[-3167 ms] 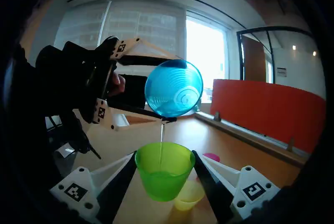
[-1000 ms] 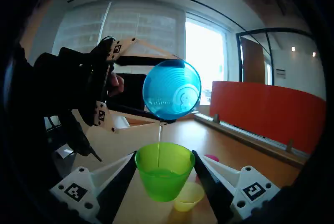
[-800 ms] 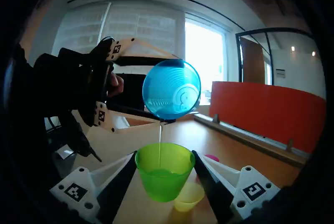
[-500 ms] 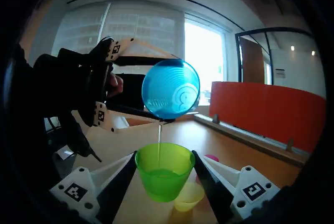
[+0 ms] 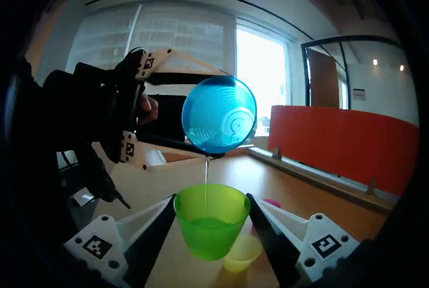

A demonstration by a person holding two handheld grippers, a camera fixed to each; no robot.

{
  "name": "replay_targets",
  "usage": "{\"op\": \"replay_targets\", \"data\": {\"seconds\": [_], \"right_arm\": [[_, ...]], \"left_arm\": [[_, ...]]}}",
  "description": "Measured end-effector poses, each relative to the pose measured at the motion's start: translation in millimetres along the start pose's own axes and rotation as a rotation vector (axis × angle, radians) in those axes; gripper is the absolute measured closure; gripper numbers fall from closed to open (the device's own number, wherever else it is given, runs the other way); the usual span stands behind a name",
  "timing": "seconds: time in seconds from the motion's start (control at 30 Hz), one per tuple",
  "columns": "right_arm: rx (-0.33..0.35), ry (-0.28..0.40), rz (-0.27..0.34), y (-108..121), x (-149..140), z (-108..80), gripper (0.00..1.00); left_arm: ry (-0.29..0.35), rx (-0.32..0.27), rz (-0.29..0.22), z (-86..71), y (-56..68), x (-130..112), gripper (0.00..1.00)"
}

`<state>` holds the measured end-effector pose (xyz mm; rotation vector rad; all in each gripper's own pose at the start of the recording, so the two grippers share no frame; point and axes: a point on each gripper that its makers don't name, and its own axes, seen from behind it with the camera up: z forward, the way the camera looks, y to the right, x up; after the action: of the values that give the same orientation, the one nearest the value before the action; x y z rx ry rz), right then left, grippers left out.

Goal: Pour water

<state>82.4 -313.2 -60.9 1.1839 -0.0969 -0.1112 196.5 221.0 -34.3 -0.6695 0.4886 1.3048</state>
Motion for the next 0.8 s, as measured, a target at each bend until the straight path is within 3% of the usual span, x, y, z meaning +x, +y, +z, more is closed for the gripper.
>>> {"op": "replay_targets", "data": {"seconds": [0.8], "right_arm": [[-0.004, 0.003, 0.001, 0.1, -1.2, -1.3, 0.05]], "left_arm": [[0.004, -0.001, 0.029, -3.5, 0.0, 4.9, 0.14]]}}
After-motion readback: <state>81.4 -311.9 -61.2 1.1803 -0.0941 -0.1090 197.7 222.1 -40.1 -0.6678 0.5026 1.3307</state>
